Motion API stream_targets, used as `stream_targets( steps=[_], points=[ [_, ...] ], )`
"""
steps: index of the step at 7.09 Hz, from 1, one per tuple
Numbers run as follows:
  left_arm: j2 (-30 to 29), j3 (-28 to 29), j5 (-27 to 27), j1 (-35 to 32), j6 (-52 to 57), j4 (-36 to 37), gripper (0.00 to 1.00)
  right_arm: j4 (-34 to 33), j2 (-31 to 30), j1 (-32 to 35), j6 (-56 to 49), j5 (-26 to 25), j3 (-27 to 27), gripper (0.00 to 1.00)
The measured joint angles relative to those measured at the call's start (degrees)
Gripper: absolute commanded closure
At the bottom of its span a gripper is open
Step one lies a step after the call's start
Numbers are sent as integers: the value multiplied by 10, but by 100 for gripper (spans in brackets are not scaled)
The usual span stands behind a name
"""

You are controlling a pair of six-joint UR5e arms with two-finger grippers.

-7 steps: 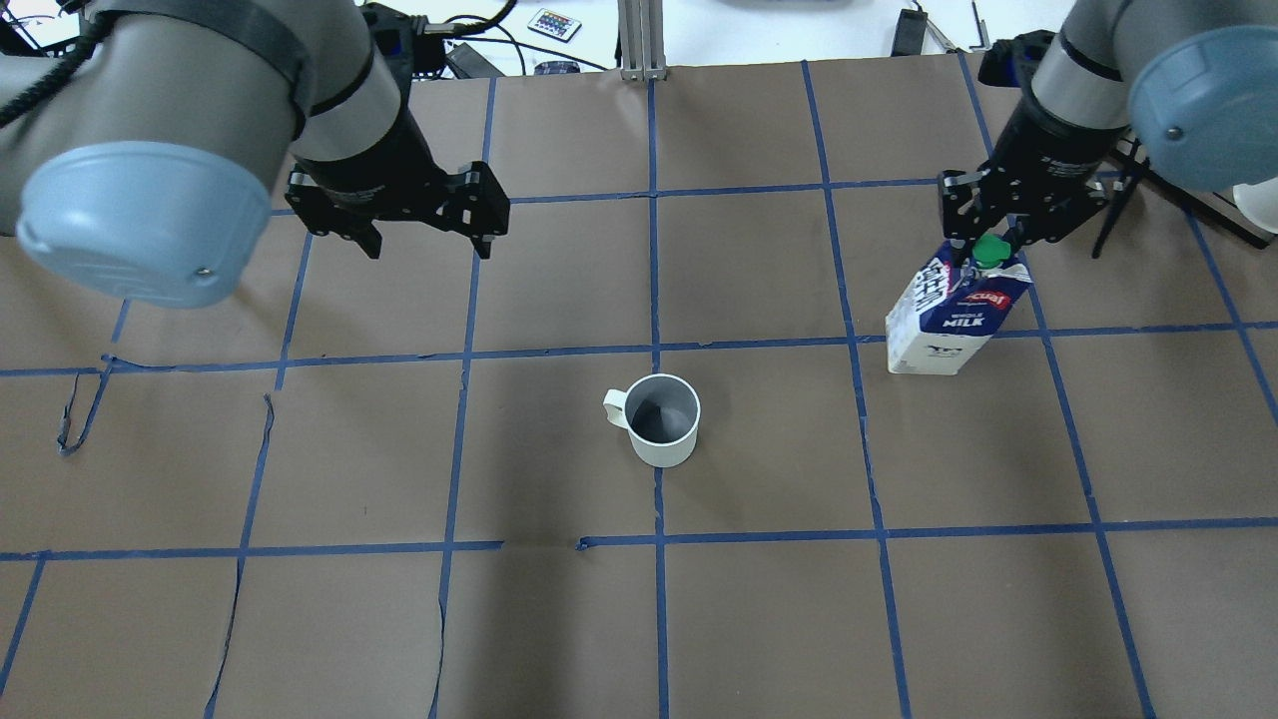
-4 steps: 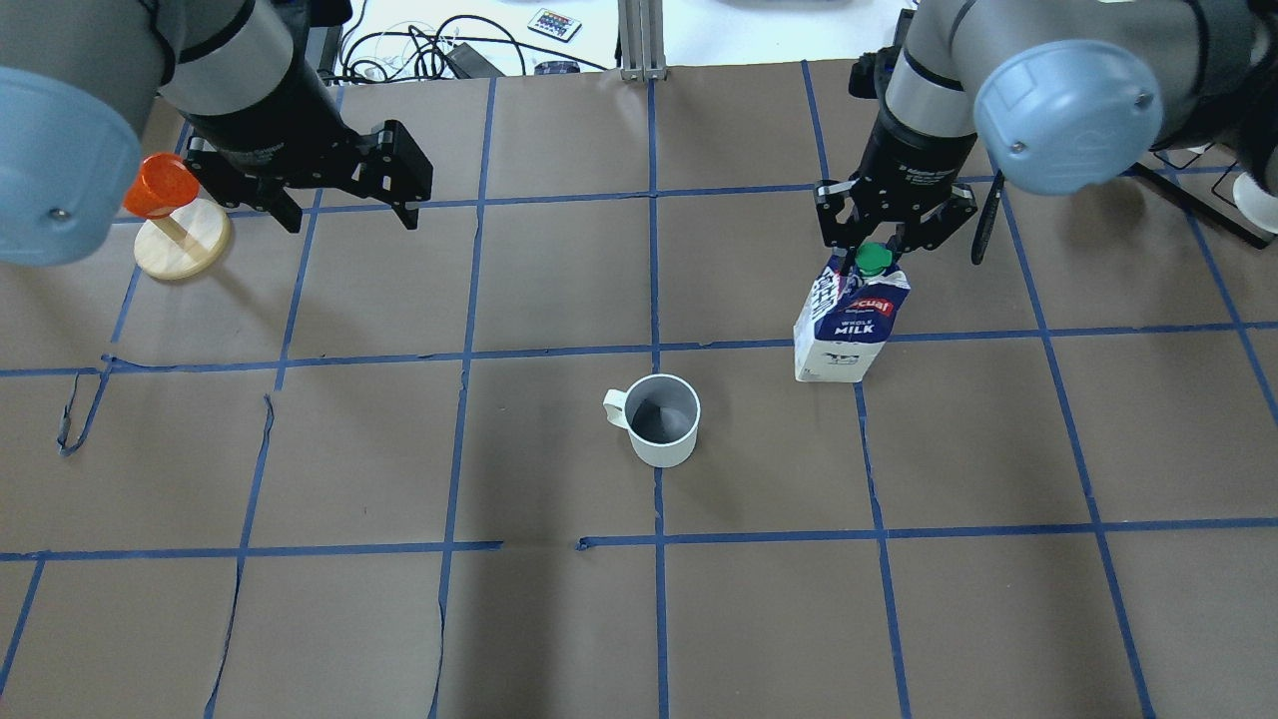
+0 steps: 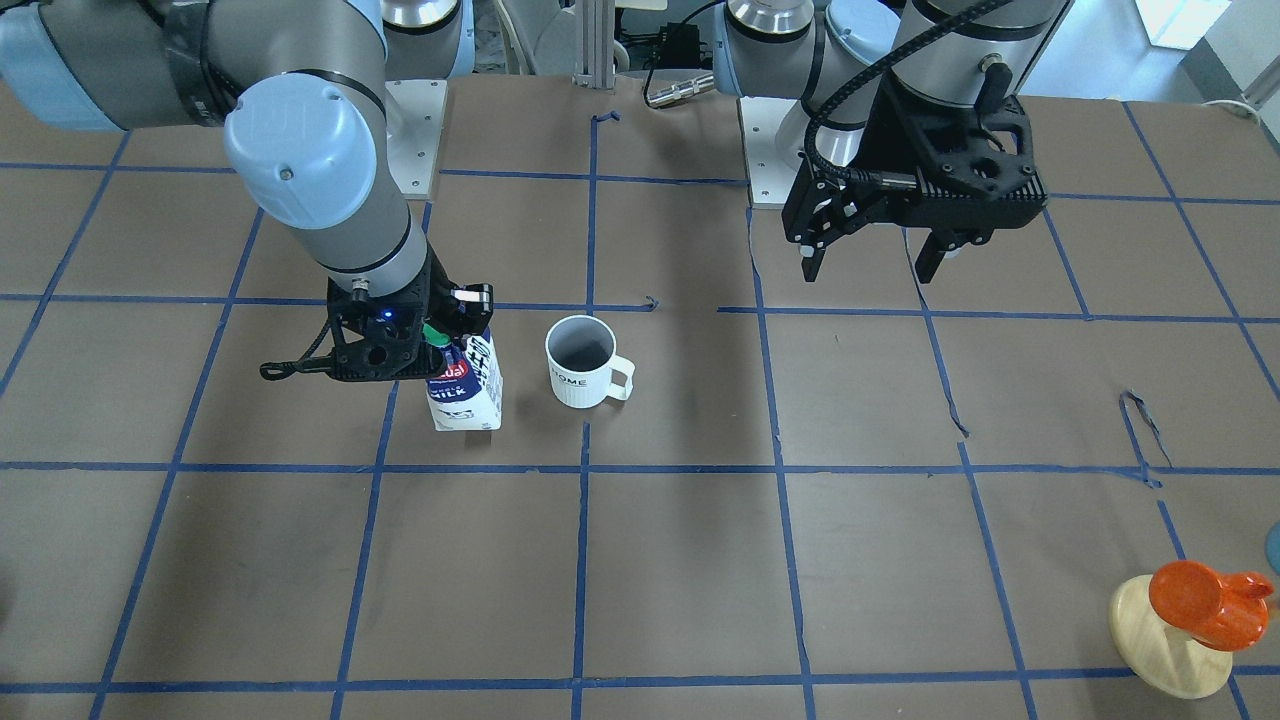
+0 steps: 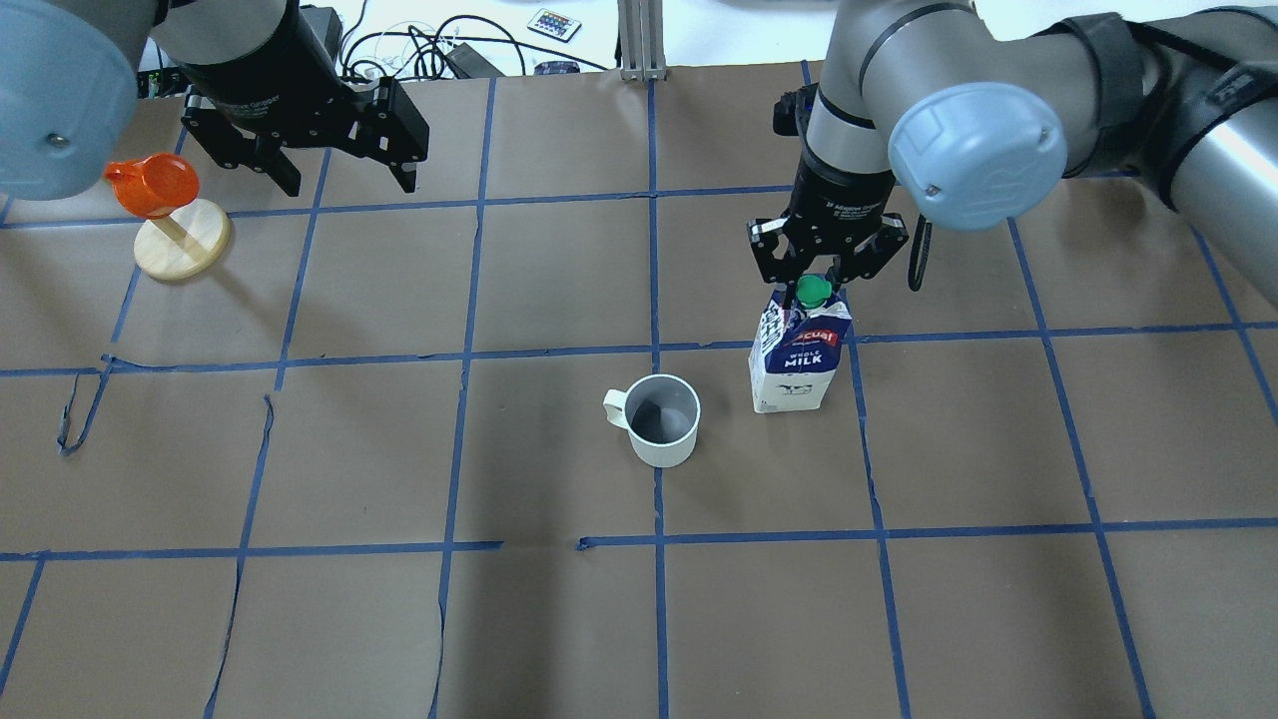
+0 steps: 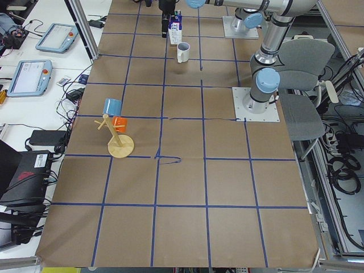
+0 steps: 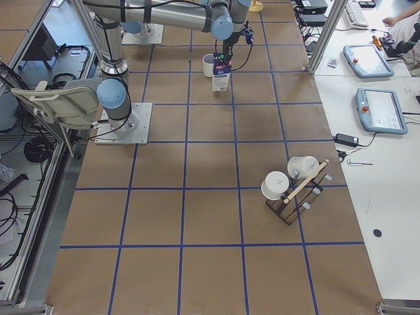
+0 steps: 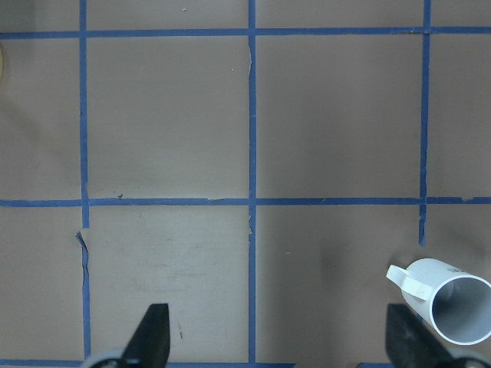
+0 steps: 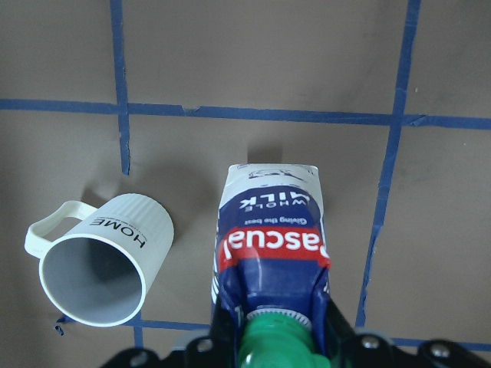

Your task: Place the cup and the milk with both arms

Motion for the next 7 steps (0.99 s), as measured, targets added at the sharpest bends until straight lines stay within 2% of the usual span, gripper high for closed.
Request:
stream_targets(
  steps=[4,5,6,7],
  points=[
    [2,-1,1,2,0,0,0,-13,3,10,22,28,10,76],
    [3,-1,1,3,1,0,0,-27,9,19,37,29,10,72],
    [4,-2,1,3,1,-1,0,-36,13,29,51,29,10,63],
    [5,-2,1,3,1,-1,0,-42,16,34,59,29,10,29]
  ],
)
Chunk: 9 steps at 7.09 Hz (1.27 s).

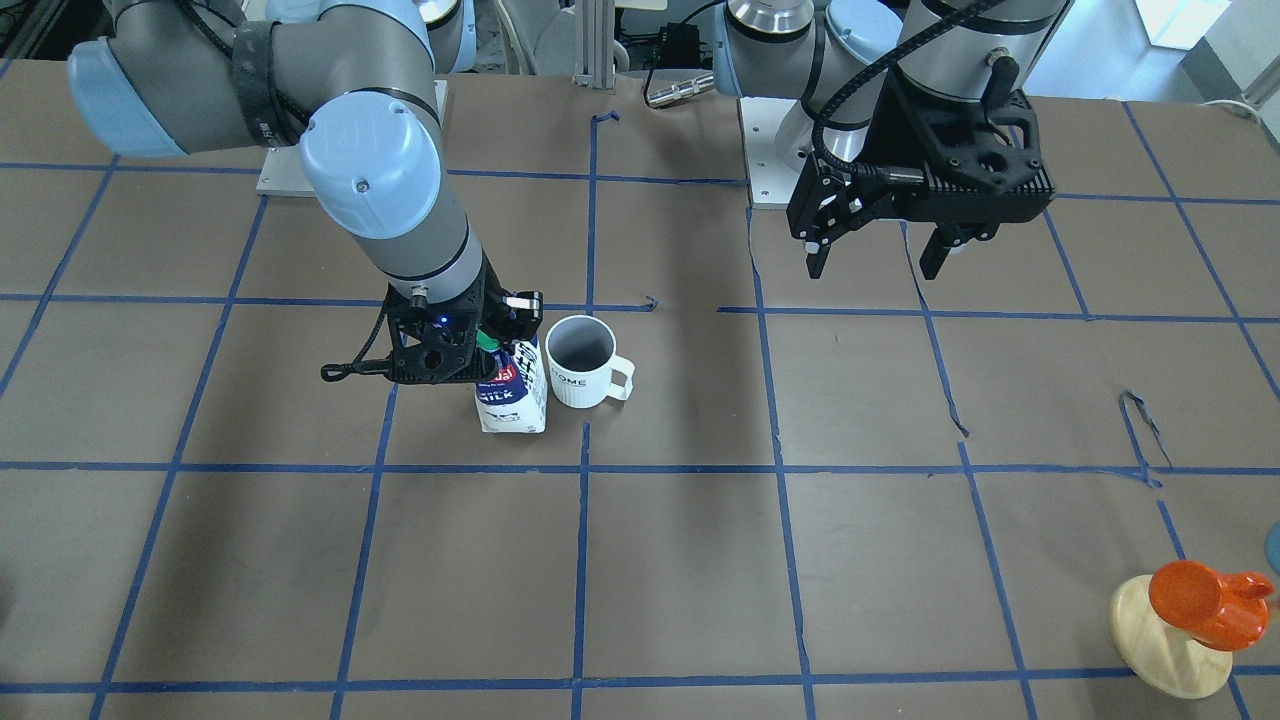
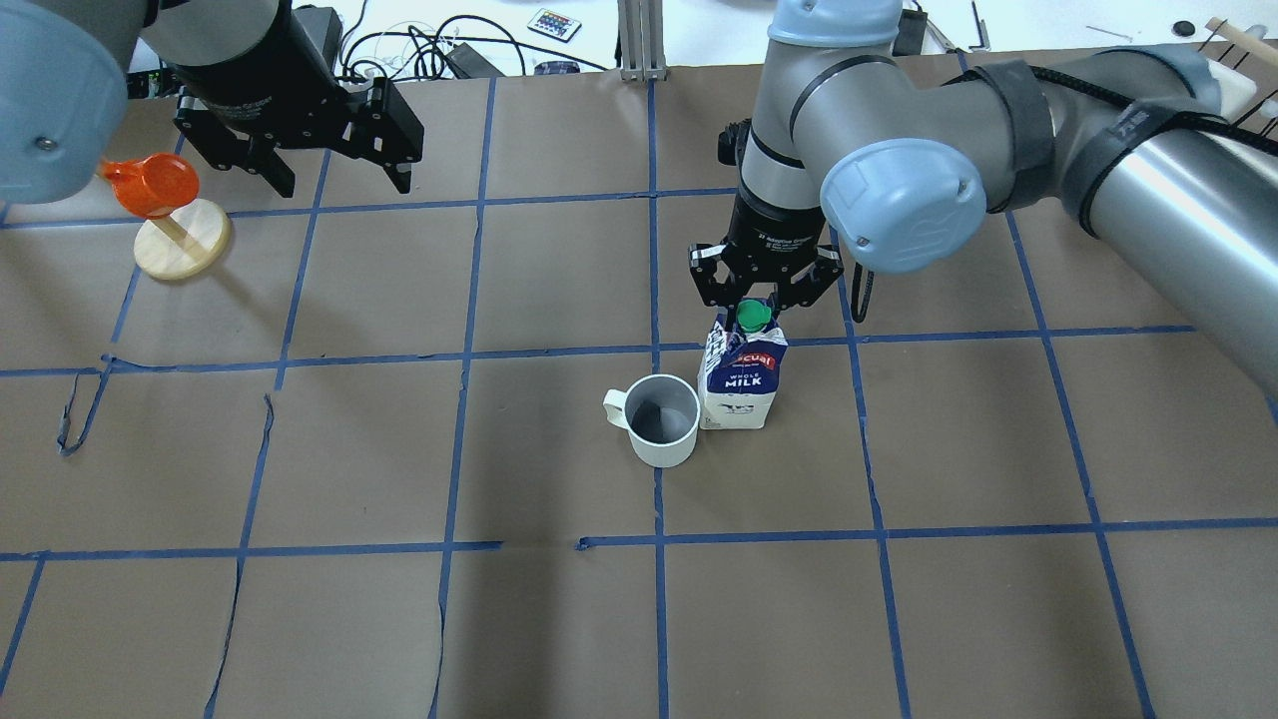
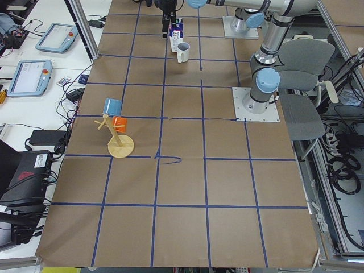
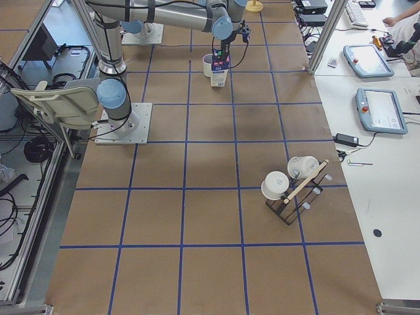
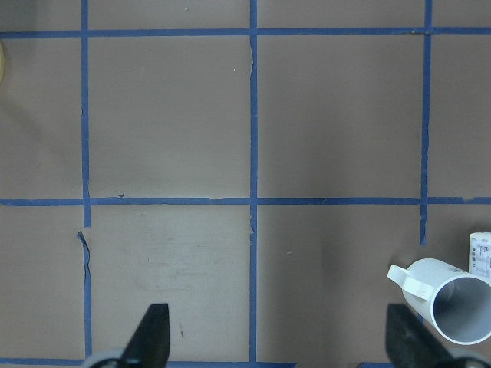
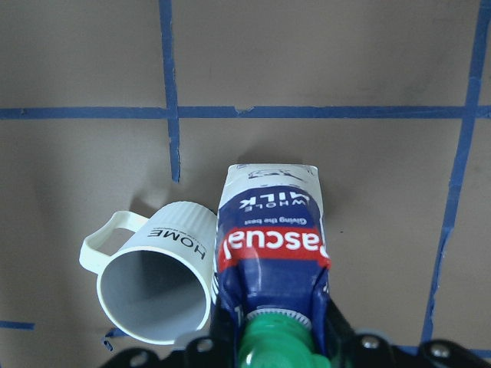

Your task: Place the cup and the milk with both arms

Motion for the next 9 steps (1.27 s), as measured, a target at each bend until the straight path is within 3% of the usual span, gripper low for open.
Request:
stream_targets(
  steps=[1,5,9],
  points=[
    [1,0,0,-1,0,0,0,-2,1,2,3,-1,1,0],
    [2,-1,0,-1,0,0,0,20,-1,-5,1,-12,-3,0],
    [2,-1,0,-1,-1,0,0,92,-51,-83,-13,-37,-57,0]
  ],
)
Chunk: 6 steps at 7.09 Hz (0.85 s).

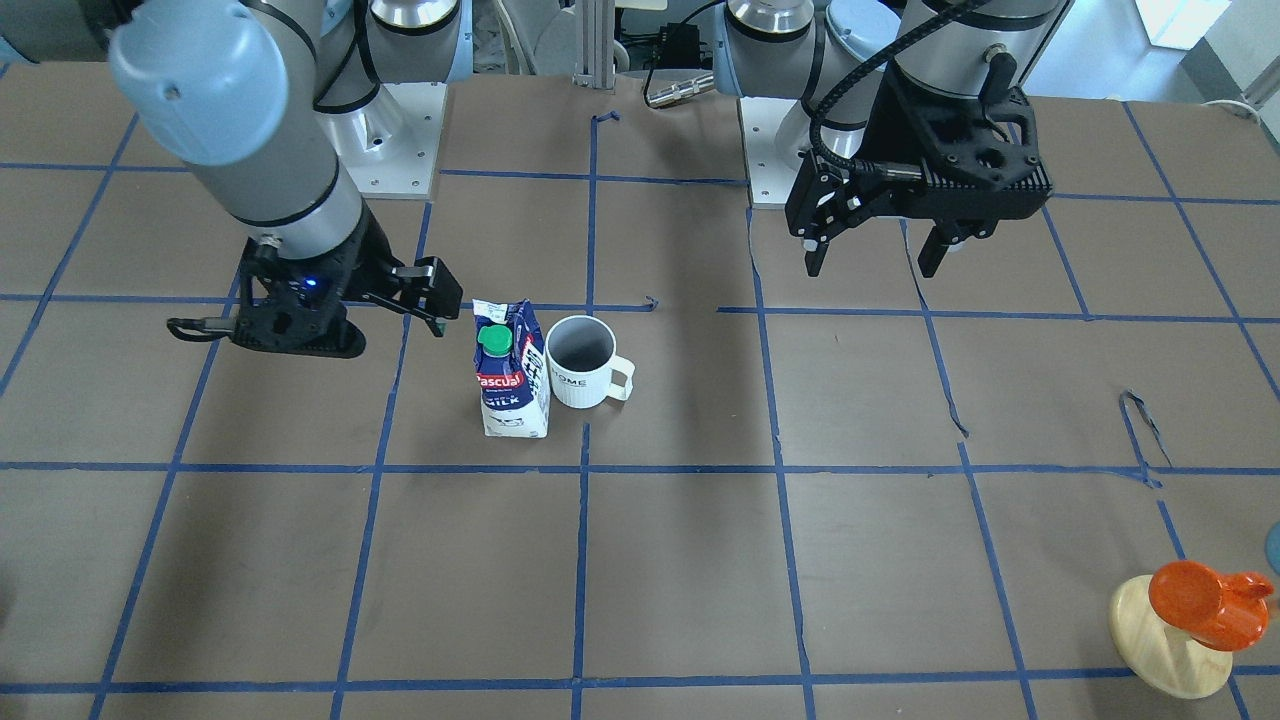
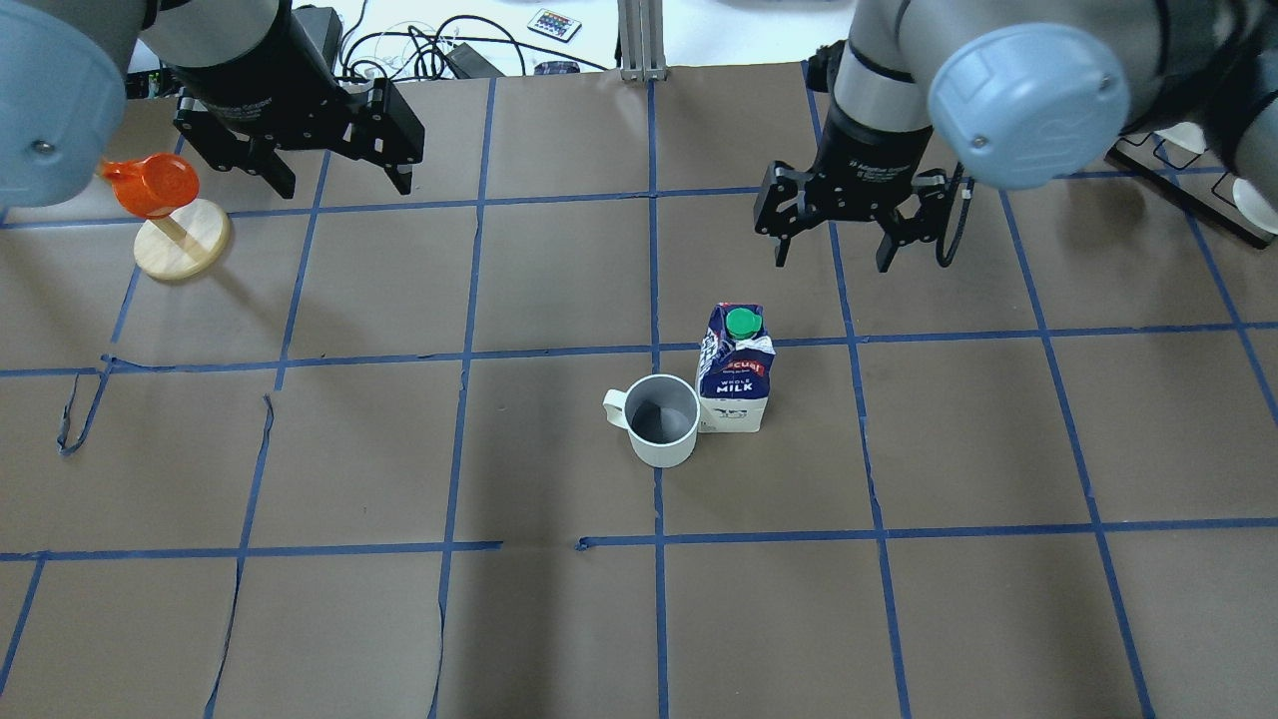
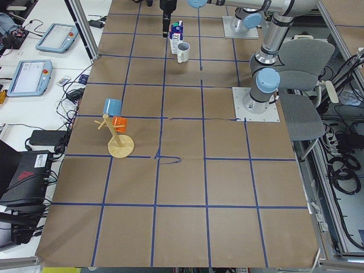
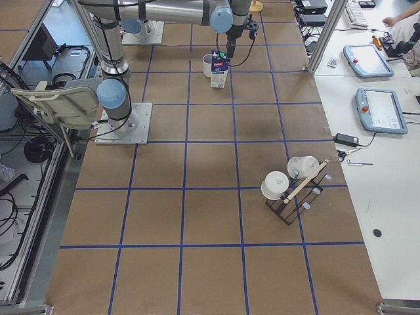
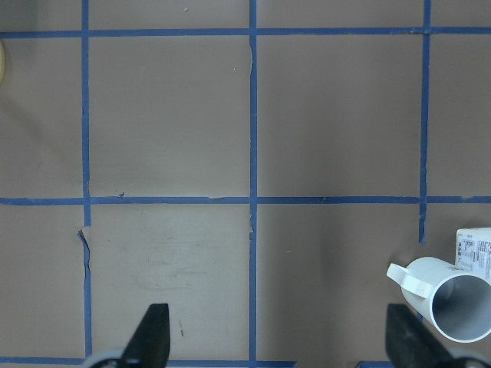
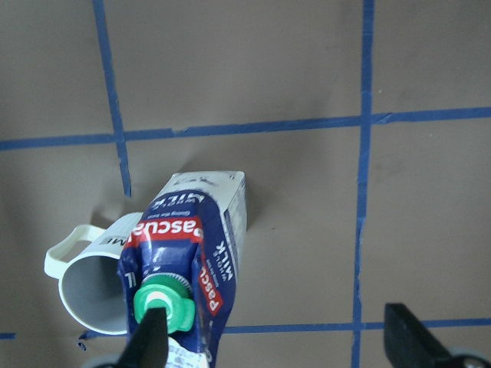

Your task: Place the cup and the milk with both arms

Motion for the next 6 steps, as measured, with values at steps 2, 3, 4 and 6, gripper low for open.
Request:
stream_targets(
  steps=[2,3,4,6],
  points=[
    [0,-1,1,0,-1,1,0,40,-35,-31,-8,-15,-3,0],
    [1,-1,1,0,-1,1,0,47,-42,-40,-16,-19,-3,0],
    [1,-1,1,0,-1,0,0,49,-45,-44,-20,-24,-2,0],
    [1,-1,1,0,-2,0,0,53,-47,-45,-21,-35,-3,0]
  ],
)
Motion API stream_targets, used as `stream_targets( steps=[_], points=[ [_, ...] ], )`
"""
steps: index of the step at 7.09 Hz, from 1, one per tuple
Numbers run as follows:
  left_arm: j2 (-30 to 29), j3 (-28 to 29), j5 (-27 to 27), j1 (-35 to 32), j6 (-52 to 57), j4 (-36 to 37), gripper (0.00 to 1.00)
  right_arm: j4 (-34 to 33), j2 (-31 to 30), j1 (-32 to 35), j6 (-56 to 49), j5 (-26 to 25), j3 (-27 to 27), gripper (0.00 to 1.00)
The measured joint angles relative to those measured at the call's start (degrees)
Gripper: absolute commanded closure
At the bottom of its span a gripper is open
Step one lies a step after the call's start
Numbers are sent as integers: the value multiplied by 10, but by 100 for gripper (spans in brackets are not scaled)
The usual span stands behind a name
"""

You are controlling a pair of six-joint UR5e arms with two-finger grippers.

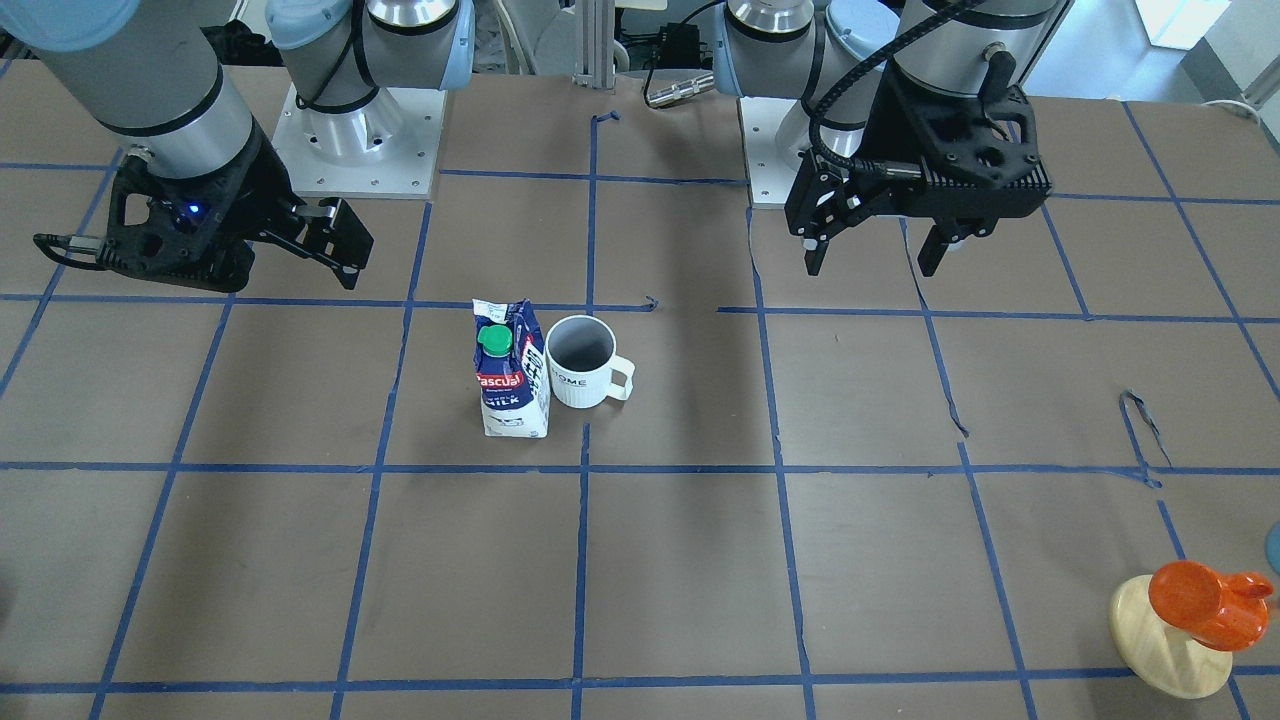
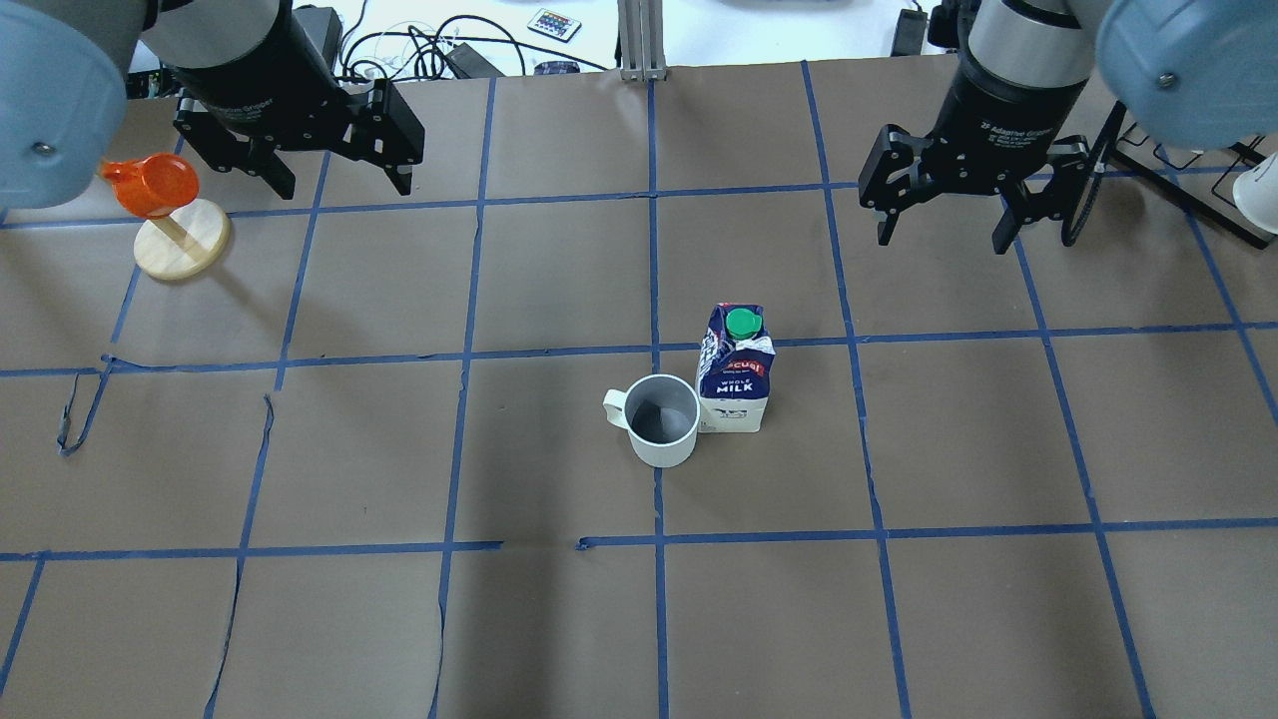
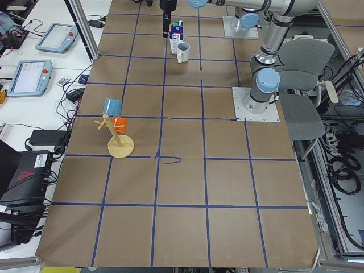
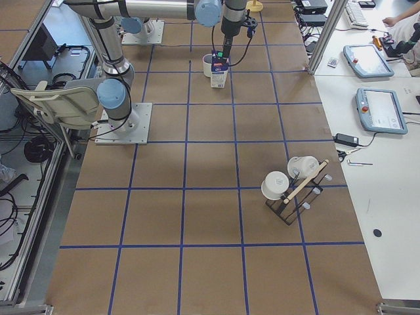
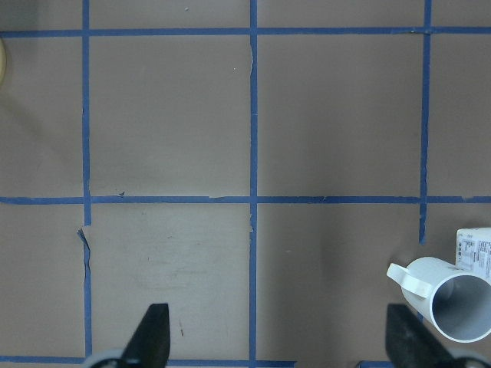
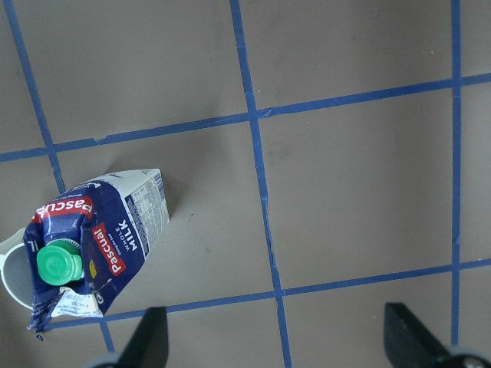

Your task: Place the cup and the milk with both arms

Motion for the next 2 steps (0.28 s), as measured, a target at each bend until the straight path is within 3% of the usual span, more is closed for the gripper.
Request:
stream_targets(
  steps=[2],
  points=[
    [0,0,0,0,0,0,0,3,0,0,1,-1,0,0]
  ],
)
